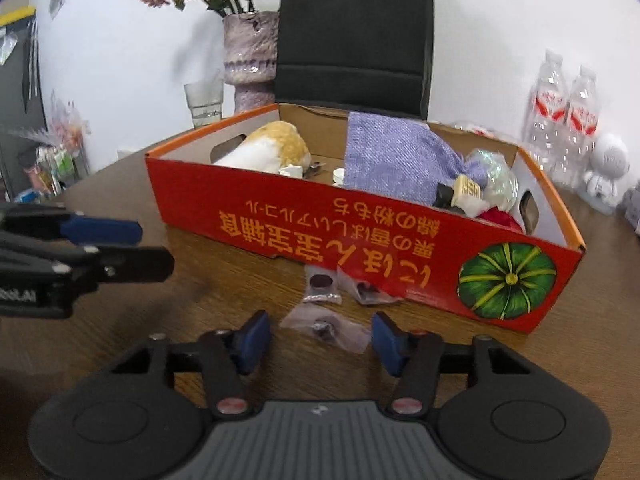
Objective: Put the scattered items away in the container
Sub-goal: 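Grasp another clear wrapped candy with the right gripper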
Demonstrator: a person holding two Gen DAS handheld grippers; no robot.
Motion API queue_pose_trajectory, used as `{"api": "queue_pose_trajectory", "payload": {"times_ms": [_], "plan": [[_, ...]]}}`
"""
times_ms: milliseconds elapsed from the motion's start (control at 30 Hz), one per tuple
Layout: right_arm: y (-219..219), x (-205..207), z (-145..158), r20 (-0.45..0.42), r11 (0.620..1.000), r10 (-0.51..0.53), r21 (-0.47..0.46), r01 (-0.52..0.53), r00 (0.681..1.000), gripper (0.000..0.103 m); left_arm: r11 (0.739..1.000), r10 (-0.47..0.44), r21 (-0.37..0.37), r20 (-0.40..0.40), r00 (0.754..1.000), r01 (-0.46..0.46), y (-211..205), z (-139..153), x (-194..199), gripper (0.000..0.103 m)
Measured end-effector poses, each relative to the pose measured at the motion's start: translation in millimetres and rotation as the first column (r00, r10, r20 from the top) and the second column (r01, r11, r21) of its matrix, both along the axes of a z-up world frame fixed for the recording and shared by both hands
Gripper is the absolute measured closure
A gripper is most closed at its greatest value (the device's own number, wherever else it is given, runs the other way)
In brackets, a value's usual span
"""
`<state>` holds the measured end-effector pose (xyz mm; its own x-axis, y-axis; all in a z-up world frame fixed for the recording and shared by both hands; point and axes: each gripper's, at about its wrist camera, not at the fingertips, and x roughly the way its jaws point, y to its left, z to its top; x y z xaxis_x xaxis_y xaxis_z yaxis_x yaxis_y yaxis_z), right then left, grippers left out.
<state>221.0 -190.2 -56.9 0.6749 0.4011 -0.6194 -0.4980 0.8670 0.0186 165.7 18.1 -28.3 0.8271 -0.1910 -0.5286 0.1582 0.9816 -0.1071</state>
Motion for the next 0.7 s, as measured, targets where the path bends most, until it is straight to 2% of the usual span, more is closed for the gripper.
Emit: {"api": "queue_pose_trajectory", "payload": {"times_ms": [33,67,167,200,300,367,400,433,533,633,700], "plan": [[-1,-1,0,0.005,1.000,-0.007,0.000,0.007,1.000,0.086,1.000,0.000,0.003,-0.001,1.000,0.000,0,-1,0,0.043],[-3,-2,1,0.000,1.000,-0.006,0.011,0.006,1.000,0.091,1.000,0.001,0.005,-0.002,1.000,-0.001,0,-1,0,0.043],[-6,-6,2,0.002,1.000,-0.003,0.014,0.003,1.000,0.096,1.000,0.009,0.007,-0.004,1.000,-0.009,0,-2,1,0.041],[-6,-9,3,0.003,1.000,0.001,0.013,-0.001,1.000,0.101,1.000,0.012,0.007,-0.005,1.000,-0.012,1,-3,0,0.041],[-7,-19,4,0.010,1.000,0.006,0.015,-0.006,1.000,0.102,1.000,0.019,0.005,-0.006,1.000,-0.019,2,-3,1,0.040],[-7,-23,7,0.028,1.000,0.010,0.024,-0.011,1.000,0.100,1.000,0.021,0.004,-0.003,1.000,-0.021,2,-3,1,0.038],[-7,-22,10,0.048,0.999,0.014,0.031,-0.015,0.999,0.094,1.000,0.020,0.004,-0.001,1.000,-0.020,2,-2,1,0.038],[-7,-21,12,0.064,0.999,0.019,0.036,-0.022,0.998,0.083,1.000,0.019,0.004,-0.001,1.000,-0.019,2,-2,1,0.037],[0,-11,12,0.086,0.999,0.050,0.010,-0.051,0.995,0.066,1.000,0.021,0.005,-0.002,1.000,-0.021,2,-3,1,0.035],[9,8,2,0.036,0.997,0.074,-0.025,-0.073,0.997,0.059,1.000,0.028,0.005,-0.004,1.000,-0.028,4,-3,2,0.033],[7,14,2,0.008,0.997,0.076,0.020,-0.076,0.997,0.059,0.999,0.036,0.007,-0.009,0.999,-0.036,5,-4,3,0.031]]}}
